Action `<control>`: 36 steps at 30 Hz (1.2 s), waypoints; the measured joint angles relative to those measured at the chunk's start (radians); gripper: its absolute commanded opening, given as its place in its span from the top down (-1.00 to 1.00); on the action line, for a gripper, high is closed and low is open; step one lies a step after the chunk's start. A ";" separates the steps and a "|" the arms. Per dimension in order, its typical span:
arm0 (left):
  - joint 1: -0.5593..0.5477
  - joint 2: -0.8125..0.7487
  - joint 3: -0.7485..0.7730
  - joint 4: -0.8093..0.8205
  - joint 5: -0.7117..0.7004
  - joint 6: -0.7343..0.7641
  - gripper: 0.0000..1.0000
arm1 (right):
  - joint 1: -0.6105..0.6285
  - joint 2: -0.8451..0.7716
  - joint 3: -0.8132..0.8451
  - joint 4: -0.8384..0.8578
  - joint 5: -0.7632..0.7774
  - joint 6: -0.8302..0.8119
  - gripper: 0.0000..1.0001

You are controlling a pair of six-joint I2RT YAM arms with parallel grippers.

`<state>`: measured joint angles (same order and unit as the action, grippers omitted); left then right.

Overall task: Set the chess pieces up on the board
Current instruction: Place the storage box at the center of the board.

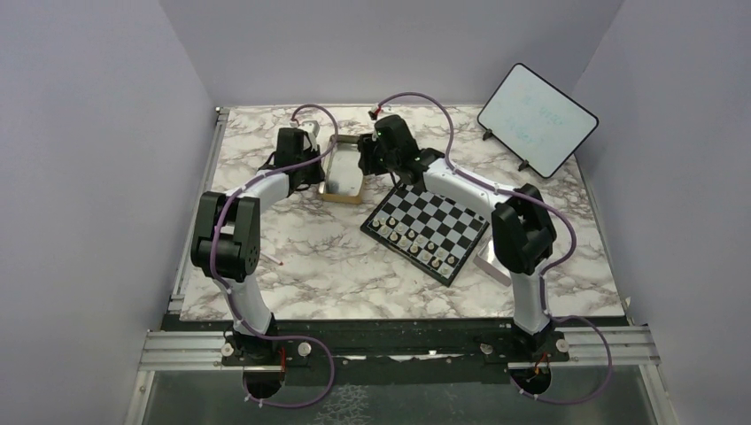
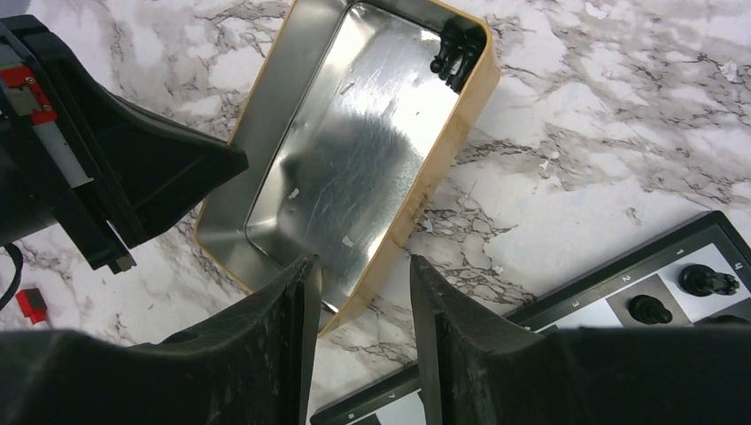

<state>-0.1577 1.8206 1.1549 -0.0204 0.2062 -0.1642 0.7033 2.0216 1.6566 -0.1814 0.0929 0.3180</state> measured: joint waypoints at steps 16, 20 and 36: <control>-0.001 -0.193 -0.159 -0.049 -0.236 -0.414 0.97 | 0.005 -0.014 -0.108 0.069 0.000 0.006 0.09; -0.006 -0.240 -0.196 -0.050 -0.295 -0.506 0.95 | 0.005 -0.037 -0.150 0.083 0.000 0.006 0.09; -0.129 -0.240 -0.249 -0.146 -0.425 -0.716 0.81 | 0.005 -0.098 -0.180 0.139 -0.001 0.003 0.09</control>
<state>-0.2867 1.5803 0.9062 -0.1661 -0.2184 -0.8803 0.7078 1.9236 1.4761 -0.0422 0.0917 0.3206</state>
